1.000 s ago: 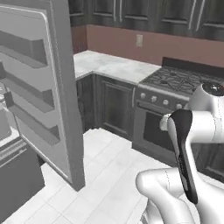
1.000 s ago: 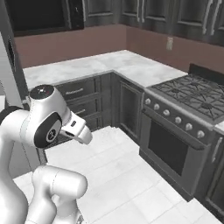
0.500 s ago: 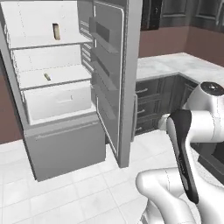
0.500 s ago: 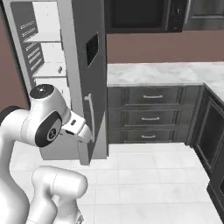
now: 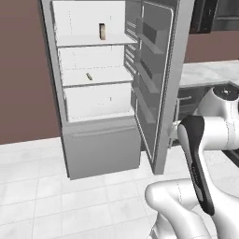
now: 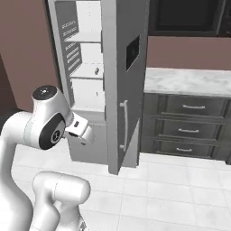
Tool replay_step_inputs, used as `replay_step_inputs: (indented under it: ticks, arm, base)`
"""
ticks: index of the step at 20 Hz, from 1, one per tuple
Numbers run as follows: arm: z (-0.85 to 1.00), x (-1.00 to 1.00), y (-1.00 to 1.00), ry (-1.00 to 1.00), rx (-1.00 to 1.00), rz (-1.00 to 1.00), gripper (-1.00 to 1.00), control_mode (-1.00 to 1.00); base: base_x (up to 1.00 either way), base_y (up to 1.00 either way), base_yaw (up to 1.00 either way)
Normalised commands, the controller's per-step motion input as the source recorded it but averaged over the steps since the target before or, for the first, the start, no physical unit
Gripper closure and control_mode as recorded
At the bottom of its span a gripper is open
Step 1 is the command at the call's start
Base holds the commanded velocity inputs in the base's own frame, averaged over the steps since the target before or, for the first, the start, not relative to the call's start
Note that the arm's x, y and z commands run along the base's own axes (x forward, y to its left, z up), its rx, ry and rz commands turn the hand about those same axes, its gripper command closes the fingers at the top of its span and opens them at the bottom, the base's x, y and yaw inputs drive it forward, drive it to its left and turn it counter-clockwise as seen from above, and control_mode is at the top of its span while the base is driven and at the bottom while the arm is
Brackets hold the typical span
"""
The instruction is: Pick the egg and butter from the fridge and place them by the bowl for mixing.
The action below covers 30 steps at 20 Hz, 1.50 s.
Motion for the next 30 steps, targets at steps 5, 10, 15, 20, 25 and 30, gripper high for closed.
replay_step_inputs:
  ticks: [5,10,15,20,25,30]
  arm:
    - [0.0,0.0,0.0,0.0,0.0,0.0,-1.0,1.0]
    - [0.0,0.0,0.0,0.0,0.0,0.0,-1.0,1.0]
    - [0.0,0.0,0.0,0.0,0.0,0.0,-1.0,1.0]
    - [0.0,0.0,0.0,0.0,0.0,0.0,-1.0,1.0]
    - [0.0,0.0,0.0,0.0,0.0,0.0,-1.0,1.0]
    - [0.0,0.0,0.0,0.0,0.0,0.0,-1.0,1.0]
  base:
    - [0.41,0.75,0.08]
    - [0.54,0.8,0.01]
    - [0.81,0.32,0.06]
    - [0.89,0.13,0.14]
    - [0.82,-0.03,0.26]
    - [0.51,-0.34,0.19]
